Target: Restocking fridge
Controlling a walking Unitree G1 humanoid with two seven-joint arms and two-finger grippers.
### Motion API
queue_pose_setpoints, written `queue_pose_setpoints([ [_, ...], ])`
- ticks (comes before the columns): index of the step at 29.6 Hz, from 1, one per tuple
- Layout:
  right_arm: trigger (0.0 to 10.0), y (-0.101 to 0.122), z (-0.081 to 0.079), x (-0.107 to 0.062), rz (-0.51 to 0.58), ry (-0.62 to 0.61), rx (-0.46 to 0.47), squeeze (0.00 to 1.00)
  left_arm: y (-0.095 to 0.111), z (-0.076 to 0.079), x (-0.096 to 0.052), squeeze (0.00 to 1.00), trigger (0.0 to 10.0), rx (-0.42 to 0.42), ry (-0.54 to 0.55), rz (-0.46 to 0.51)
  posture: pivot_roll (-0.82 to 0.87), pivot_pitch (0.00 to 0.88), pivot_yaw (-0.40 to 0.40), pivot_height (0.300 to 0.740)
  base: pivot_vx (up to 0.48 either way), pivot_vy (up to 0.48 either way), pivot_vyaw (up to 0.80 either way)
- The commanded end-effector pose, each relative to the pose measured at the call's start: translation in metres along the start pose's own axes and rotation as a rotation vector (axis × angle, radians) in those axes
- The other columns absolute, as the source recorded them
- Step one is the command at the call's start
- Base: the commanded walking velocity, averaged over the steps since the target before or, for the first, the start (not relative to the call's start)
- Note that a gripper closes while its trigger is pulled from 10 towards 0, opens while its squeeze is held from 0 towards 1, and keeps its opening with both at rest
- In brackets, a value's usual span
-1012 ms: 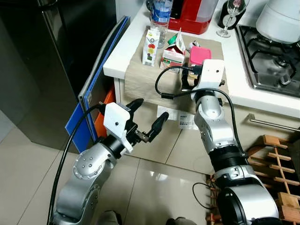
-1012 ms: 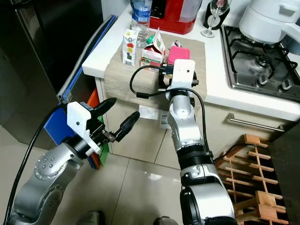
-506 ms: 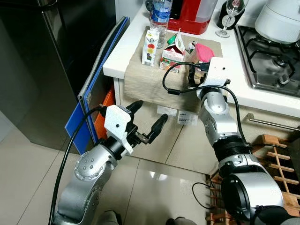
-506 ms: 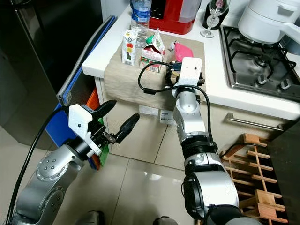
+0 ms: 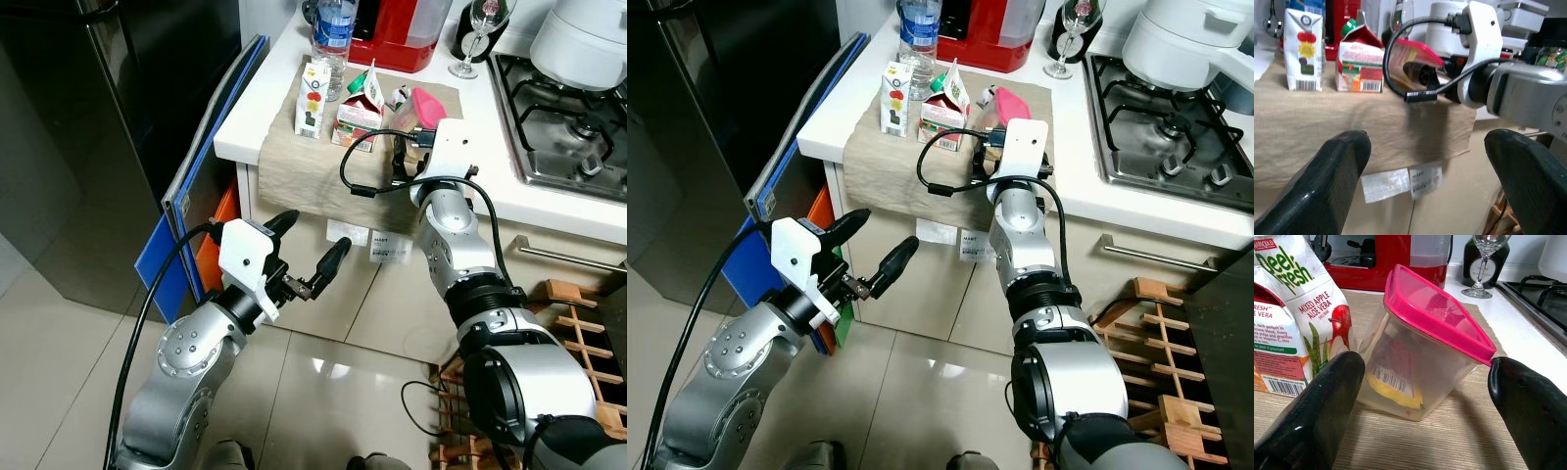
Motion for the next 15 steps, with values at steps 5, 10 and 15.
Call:
queue_pose_setpoints([
  [5,10.0,-0.0043,-0.0052,0.0024,-0.049,0.011,0.066,0.00,-0.0028,0.0001,0.0014,0.00,10.0,0.010,0.009,-0.017,0.10,0.099,-0.086,0.740,0.000,0.000,0.00],
  [10,6.4,-0.0092,-0.0090,0.0036,-0.111,0.013,0.200,0.00,-0.0052,0.0000,0.0018,0.00,10.0,0.018,0.013,-0.025,0.11,0.082,-0.095,0.740,0.000,0.000,0.00],
  [15,0.0,-0.0120,-0.0088,0.0049,-0.152,0.005,0.286,0.00,-0.0055,-0.0011,0.0032,0.00,10.0,0.025,0.017,-0.024,0.11,0.075,-0.098,0.740,0.000,0.000,0.00],
])
Point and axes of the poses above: a point about 5 cm out from each wrist's last joint towards the gripper, its own x axis pointing out of the wrist towards the gripper, its own y axis along the axis of the wrist's last joint, z = x × y, the point moved 2 cm from there along x, pointing out of the wrist towards the gripper, and after that the axes turned 8 degrees about x, right-handed, at the moved point
